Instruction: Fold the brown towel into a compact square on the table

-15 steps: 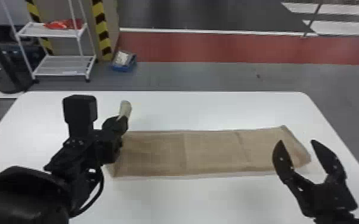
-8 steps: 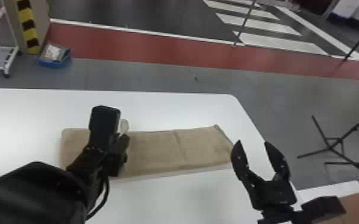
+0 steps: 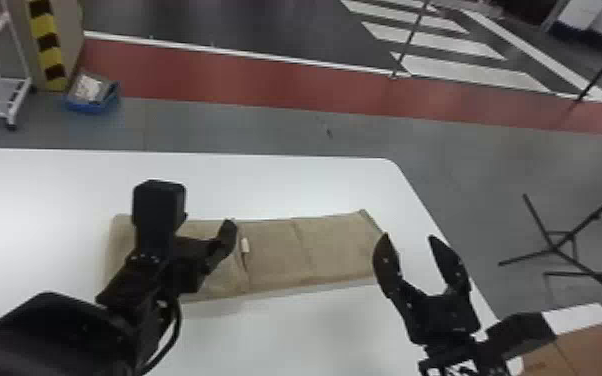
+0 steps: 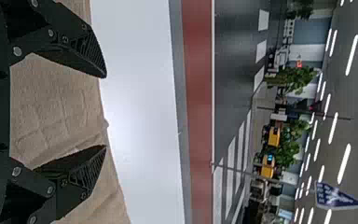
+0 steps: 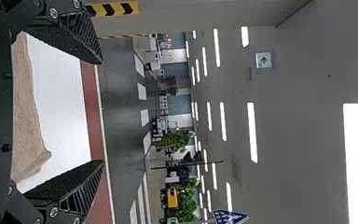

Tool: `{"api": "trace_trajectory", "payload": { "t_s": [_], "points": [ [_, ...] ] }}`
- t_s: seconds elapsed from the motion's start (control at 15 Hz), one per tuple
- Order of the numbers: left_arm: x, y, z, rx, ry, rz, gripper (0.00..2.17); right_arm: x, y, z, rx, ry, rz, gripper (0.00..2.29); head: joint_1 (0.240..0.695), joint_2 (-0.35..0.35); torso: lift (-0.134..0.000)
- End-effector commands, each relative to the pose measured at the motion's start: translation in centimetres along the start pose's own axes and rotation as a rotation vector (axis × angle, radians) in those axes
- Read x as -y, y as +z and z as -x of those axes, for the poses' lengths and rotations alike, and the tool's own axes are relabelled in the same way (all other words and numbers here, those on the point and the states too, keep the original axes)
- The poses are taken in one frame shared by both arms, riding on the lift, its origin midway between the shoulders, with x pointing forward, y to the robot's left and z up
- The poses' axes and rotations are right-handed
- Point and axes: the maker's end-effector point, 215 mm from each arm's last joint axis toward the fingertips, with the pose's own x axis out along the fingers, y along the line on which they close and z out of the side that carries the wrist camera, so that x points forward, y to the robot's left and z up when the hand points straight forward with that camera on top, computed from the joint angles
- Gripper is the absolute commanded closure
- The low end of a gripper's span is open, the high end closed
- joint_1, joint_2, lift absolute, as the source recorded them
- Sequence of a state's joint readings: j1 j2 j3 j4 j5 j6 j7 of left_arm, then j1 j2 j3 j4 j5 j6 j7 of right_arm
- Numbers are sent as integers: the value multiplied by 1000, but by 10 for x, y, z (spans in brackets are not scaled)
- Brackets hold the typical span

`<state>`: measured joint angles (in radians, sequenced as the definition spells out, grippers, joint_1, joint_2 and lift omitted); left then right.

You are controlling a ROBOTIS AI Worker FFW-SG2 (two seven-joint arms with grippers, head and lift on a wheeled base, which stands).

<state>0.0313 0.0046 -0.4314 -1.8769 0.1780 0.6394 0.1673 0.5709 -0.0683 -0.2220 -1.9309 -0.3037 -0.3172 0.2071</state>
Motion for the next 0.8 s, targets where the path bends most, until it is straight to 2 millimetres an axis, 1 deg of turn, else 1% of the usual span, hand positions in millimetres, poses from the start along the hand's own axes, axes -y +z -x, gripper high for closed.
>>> {"api": "trace_trajectory", "payload": {
  "t_s": [0.0, 0.07, 0.13, 0.2, 0.27, 0.33, 0.4, 0.47, 0.53, 0.6, 0.73],
  "points": [
    [-73, 10, 17, 113, 112, 7, 90, -18, -14, -16, -51, 32, -17, 147, 695, -350, -123],
    [-104, 10, 28, 149, 155, -7, 137, -28, -21, -25, -74, 47, -9, 164, 695, -350, -123],
    [-140, 11, 44, 180, 207, -17, 154, -39, -33, -34, -118, 62, 7, 238, 695, -308, -123],
    [-172, 4, 59, 189, 263, -10, 154, -47, -46, -43, -165, 78, 6, 313, 695, -270, -123],
    [-200, 2, 72, 206, 310, -13, 154, -57, -61, -52, -211, 92, -2, 323, 695, -221, -123],
    [-229, 5, 89, 241, 360, -10, 154, -72, -78, -63, -264, 117, -13, 323, 695, -173, -123],
    [-250, 4, 101, 253, 385, -12, 154, -88, -94, -70, -316, 145, -15, 380, 695, -126, -123],
    [-269, -1, 110, 248, 409, -7, 154, -110, -107, -80, -345, 181, -8, 387, 695, -79, -123],
    [-277, -3, 115, 247, 419, -1, 154, -129, -116, -86, -358, 215, 7, 387, 695, -34, -123],
    [-278, -3, 120, 257, 418, -1, 154, -149, -124, -94, -361, 251, 28, 390, 695, 44, -123],
    [-274, -1, 122, 275, 407, -4, 154, -177, -133, -96, -376, 298, 39, 407, 695, 100, -123]
  ]
}}
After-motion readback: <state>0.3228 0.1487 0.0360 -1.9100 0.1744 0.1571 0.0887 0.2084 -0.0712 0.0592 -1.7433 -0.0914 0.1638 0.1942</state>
